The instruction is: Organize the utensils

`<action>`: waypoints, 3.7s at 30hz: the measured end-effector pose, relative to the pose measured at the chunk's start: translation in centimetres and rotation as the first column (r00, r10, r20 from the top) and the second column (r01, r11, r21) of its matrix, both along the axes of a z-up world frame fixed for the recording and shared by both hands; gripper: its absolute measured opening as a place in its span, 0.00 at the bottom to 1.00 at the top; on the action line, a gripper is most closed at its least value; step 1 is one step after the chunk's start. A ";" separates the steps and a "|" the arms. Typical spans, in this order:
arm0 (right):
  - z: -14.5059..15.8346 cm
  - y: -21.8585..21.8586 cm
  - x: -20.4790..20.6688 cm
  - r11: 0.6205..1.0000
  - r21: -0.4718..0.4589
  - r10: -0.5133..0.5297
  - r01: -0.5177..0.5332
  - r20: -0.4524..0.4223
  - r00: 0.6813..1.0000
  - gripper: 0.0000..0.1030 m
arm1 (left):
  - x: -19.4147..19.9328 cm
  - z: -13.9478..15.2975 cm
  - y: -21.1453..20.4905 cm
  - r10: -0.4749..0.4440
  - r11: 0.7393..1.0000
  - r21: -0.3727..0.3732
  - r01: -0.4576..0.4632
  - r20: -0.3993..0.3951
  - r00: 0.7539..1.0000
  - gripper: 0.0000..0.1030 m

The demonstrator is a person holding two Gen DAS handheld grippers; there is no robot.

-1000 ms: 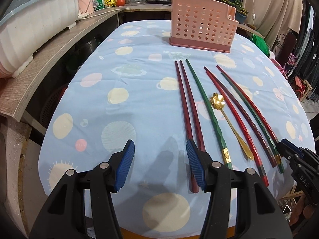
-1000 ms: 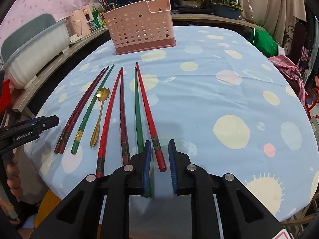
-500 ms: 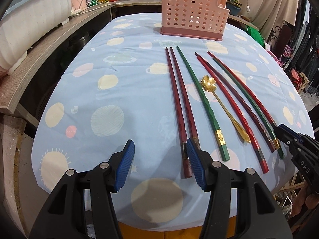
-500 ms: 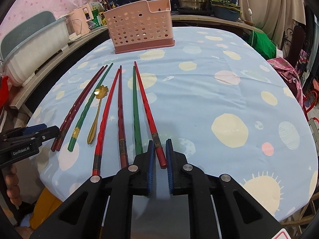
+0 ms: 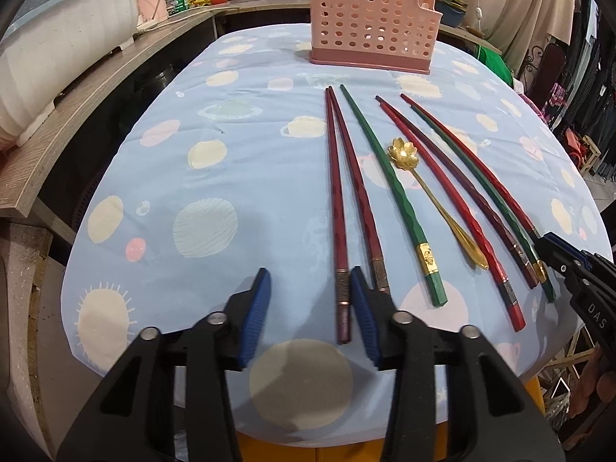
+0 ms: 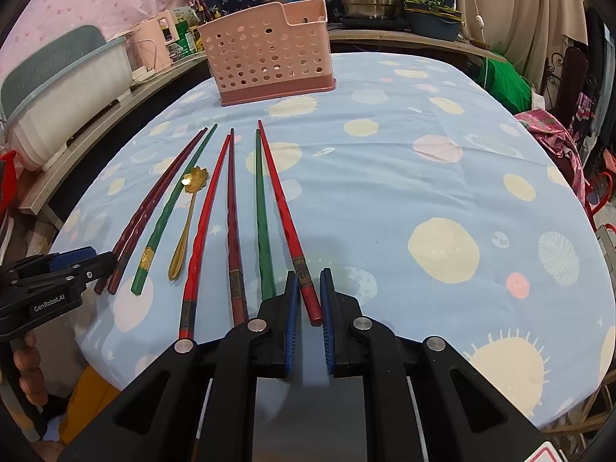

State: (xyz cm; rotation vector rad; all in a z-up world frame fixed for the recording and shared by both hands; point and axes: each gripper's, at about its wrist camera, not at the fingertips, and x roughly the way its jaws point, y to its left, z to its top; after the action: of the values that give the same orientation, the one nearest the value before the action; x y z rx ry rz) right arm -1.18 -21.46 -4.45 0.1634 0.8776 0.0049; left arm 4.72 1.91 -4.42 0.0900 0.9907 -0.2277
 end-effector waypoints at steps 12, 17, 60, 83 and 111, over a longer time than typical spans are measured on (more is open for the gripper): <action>-0.1 -0.1 0.0 1.000 -0.005 0.000 0.000 0.000 1.000 0.11 | 0.1 0.1 0.5 0.004 1.000 -0.016 -0.004 -0.005 1.000 0.08; 0.1 0.0 0.0 1.000 -0.002 -0.003 0.003 -0.010 1.000 0.10 | 0.2 0.2 0.8 0.010 0.999 -0.030 -0.011 -0.017 1.000 0.07; 10.0 -1.7 2.3 0.999 0.023 -0.041 0.038 0.163 0.986 0.01 | 3.7 11.7 1.9 0.049 0.988 -0.155 -0.024 0.155 0.987 0.07; 1.3 0.1 2.0 0.994 0.099 0.049 -0.044 -0.058 0.997 0.09 | 2.8 10.3 1.6 0.034 0.988 -0.156 -0.017 0.105 0.994 0.07; 2.4 -0.3 1.9 0.997 0.065 0.036 -0.035 -0.015 0.999 0.08 | 2.5 10.1 1.4 0.023 0.988 -0.154 -0.007 0.102 0.995 0.07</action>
State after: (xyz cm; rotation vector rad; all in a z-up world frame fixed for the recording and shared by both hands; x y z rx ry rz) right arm 0.73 -21.80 -2.03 0.2080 0.8974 0.0654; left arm 7.21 3.31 5.69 -0.0465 0.8673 -0.2819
